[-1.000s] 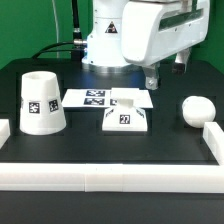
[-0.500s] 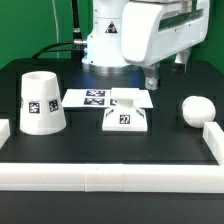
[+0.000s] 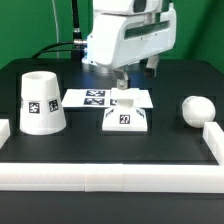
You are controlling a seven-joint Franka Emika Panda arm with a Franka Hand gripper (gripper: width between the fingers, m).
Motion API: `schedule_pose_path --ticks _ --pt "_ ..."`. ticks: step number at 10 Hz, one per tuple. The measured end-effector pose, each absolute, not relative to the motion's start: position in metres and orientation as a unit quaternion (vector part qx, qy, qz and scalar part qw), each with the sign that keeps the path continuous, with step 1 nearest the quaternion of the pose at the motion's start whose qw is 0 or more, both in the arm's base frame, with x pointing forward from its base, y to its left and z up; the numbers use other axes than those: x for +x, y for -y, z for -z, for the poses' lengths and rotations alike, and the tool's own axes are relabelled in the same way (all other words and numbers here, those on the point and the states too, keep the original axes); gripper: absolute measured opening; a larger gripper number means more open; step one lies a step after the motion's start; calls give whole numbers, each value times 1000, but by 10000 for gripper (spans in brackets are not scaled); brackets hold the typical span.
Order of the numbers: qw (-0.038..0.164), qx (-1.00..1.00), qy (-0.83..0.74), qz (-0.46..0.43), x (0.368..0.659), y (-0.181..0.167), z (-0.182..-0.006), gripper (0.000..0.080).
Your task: Assemble lamp
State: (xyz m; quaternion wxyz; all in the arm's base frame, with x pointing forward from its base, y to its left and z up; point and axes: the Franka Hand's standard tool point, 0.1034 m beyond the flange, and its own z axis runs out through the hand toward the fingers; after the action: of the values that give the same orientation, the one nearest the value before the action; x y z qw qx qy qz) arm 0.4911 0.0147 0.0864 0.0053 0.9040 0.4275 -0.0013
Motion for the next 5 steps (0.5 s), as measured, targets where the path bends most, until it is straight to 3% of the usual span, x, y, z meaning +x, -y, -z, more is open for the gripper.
schedule_pose_path --ticks 5 --pt "1 951 -308 1 489 -16 -85 700"
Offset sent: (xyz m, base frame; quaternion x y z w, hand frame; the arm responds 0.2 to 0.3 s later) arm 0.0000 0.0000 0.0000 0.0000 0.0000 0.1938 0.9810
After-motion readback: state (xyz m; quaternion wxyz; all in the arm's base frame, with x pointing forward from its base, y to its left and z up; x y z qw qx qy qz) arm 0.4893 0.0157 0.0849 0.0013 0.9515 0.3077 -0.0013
